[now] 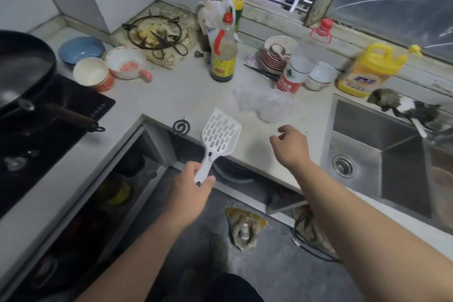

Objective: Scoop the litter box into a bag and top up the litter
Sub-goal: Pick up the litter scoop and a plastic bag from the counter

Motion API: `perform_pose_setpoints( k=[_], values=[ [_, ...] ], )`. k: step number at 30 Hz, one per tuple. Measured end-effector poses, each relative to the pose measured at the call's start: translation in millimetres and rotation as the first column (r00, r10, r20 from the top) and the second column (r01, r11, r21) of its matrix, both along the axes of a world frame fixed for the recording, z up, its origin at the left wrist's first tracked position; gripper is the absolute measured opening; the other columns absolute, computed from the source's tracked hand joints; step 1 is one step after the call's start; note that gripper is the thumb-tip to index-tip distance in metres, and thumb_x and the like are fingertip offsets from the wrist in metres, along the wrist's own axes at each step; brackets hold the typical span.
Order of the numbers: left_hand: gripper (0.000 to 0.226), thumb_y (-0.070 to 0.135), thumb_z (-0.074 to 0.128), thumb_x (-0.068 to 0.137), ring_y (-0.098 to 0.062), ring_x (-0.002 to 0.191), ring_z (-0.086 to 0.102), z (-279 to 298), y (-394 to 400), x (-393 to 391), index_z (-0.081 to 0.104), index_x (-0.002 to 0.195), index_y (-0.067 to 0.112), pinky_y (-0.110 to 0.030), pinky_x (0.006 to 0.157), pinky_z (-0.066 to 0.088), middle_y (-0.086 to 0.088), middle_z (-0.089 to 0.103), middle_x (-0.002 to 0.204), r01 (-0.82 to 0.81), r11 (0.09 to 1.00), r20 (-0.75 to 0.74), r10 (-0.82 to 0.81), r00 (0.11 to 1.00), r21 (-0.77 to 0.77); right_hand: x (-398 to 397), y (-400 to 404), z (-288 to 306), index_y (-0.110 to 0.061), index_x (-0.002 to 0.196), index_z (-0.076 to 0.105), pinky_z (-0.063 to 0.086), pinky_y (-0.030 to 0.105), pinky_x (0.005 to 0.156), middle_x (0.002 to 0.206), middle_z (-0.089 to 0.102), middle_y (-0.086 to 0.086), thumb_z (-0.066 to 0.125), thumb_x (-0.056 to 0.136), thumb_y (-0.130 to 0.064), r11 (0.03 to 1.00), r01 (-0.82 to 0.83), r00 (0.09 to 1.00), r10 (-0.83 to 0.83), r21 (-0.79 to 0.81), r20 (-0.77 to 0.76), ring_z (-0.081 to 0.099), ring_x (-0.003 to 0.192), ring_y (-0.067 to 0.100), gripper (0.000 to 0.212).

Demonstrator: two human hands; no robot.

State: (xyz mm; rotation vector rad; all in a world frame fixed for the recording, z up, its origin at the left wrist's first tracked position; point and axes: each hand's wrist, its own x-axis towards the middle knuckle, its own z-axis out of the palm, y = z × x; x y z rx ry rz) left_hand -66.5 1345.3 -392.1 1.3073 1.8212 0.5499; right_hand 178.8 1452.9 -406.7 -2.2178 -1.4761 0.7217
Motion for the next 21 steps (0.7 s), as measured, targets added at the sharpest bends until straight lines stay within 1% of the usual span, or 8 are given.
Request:
perform_pose_setpoints(
  k=[2,4,8,12,15,17,19,21],
  values=[
    [0.013,0.031,0.066,0.099,-0.006,0.069,0.055,-3.6,9.7,8.5,0.055,0.105,0.027,-0.014,0.05,0.038,0.008,0.059,0.087,-0.027,0.999,0.03,0.028,0.999,-0.028,4.3,33.5,-7.7,-0.006,0.138,0.054,0.048,0.037,0.097,0.125,0.064,0.015,0.056,0.093,-0.023,1.0,-0.024,1.0,0.024,0.001,0.008,0.058,0.117,0.034,0.048],
    [0.014,0.031,0.068,0.097,-0.012,0.068,0.059,-9.4,21.4,14.6,0.054,0.098,0.03,-0.023,0.054,0.045,0.004,0.064,0.087,-0.067,0.996,0.058,0.07,0.996,-0.054,8.6,65.6,-17.8,-0.007,0.14,0.051,0.046,0.038,0.098,0.132,0.059,0.016,0.054,0.094,-0.022,0.998,-0.058,0.997,0.058,0.0,0.056,0.053,0.124,0.036,0.049],
    [0.013,0.034,0.068,0.095,-0.015,0.078,0.064,-19.6,43.8,23.2,0.056,0.1,0.032,-0.029,0.062,0.051,0.005,0.065,0.092,-0.107,0.99,0.058,0.112,0.992,-0.091,14.8,116.2,-38.6,-0.008,0.137,0.05,0.043,0.043,0.098,0.136,0.049,0.016,0.052,0.095,-0.024,0.988,-0.14,0.955,0.152,-0.065,0.255,0.042,0.126,0.038,0.046],
    [0.012,0.035,0.068,0.096,-0.021,0.082,0.067,-28.6,57.3,28.2,0.057,0.101,0.033,-0.031,0.064,0.054,0.002,0.068,0.093,-0.122,0.986,0.059,0.129,0.99,-0.115,16.4,142.9,-60.6,-0.008,0.123,0.053,0.04,0.043,0.091,0.126,0.052,0.013,0.06,0.088,-0.029,0.988,-0.156,0.859,0.137,-0.003,0.493,0.047,0.113,0.036,0.041],
    [0.013,0.035,0.068,0.095,-0.021,0.082,0.068,-34.0,64.1,28.7,0.057,0.1,0.033,-0.037,0.068,0.057,0.0,0.069,0.092,-0.133,0.983,0.045,0.14,0.989,-0.124,14.9,156.7,-71.4,-0.009,0.121,0.047,0.04,0.043,0.088,0.118,0.057,0.013,0.067,0.086,-0.033,0.99,-0.143,0.835,0.125,-0.008,0.536,0.05,0.11,0.034,0.047],
    [0.013,0.034,0.07,0.094,-0.019,0.081,0.068,-36.8,67.3,27.8,0.057,0.099,0.033,-0.038,0.071,0.057,0.002,0.07,0.092,-0.145,0.982,0.036,0.151,0.988,-0.123,15.1,164.6,-76.8,-0.01,0.131,0.042,0.04,0.042,0.089,0.118,0.059,0.011,0.066,0.087,-0.034,0.992,-0.124,0.836,0.121,-0.031,0.535,0.051,0.111,0.033,0.055],
    [0.014,0.034,0.07,0.094,-0.018,0.08,0.067,-38.1,69.5,26.9,0.058,0.099,0.033,-0.038,0.071,0.056,0.003,0.07,0.09,-0.15,0.981,0.032,0.155,0.987,-0.122,16.8,169.8,-80.8,-0.013,0.131,0.048,0.038,0.042,0.087,0.116,0.061,0.01,0.059,0.094,-0.032,0.989,-0.137,0.817,0.142,-0.052,0.558,0.05,0.111,0.033,0.044],
    [0.014,0.035,0.07,0.094,-0.018,0.078,0.067,-38.5,71.2,25.9,0.057,0.099,0.032,-0.039,0.07,0.056,0.003,0.07,0.089,-0.145,0.982,0.03,0.15,0.988,-0.12,18.8,169.6,-82.6,-0.014,0.116,0.061,0.036,0.041,0.085,0.112,0.06,0.01,0.05,0.098,-0.029,0.986,-0.153,0.794,0.158,-0.059,0.588,0.048,0.108,0.033,0.026]
  ],
)
